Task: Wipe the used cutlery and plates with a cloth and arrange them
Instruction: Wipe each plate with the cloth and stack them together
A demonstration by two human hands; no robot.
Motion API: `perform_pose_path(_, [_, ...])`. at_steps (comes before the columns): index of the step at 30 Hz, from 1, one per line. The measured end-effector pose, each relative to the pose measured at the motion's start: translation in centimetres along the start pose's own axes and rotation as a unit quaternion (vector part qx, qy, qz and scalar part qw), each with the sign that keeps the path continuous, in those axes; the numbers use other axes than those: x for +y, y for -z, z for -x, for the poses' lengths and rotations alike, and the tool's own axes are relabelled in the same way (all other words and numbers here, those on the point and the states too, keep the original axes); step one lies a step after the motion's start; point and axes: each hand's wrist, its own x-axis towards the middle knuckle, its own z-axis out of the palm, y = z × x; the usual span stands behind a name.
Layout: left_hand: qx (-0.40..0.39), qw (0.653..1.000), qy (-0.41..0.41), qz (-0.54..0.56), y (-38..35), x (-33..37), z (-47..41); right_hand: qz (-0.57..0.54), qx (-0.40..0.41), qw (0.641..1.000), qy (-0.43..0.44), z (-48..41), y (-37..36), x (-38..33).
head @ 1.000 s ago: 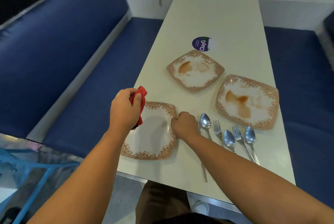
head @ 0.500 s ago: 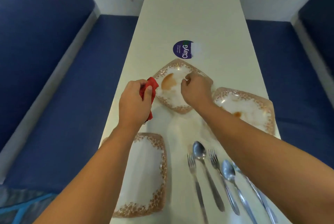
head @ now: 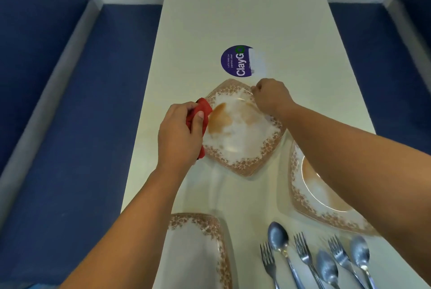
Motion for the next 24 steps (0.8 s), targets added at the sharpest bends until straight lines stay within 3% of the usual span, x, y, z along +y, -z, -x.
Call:
perform_pose_path(5, [0.001, 1.000, 0.017, 0.010, 0.3, -0.3, 0.4, 0.026, -0.024, 0.999, 0.011, -0.5, 0.3, -0.3])
perform_pose_path(12, [0.009, 1.000, -0.007, -0.013, 1.9, 2.4, 1.9, -0.059, -0.025, 0.998, 0.012, 2.7, 2.9, -0.9])
perform_pose_path(16, [0.019, 0.999, -0.025, -0.024, 3.0, 4.6, 3.7, -0.162, -0.009, 0.987, 0.011, 7.1, 3.5, -0.5])
perform_pose_path(24, [0.066, 0.994, -0.033, -0.087, 5.5, 7.6, 9.9, -0.406, 0.004, 0.913, -0.028, 19.4, 5.4, -0.1])
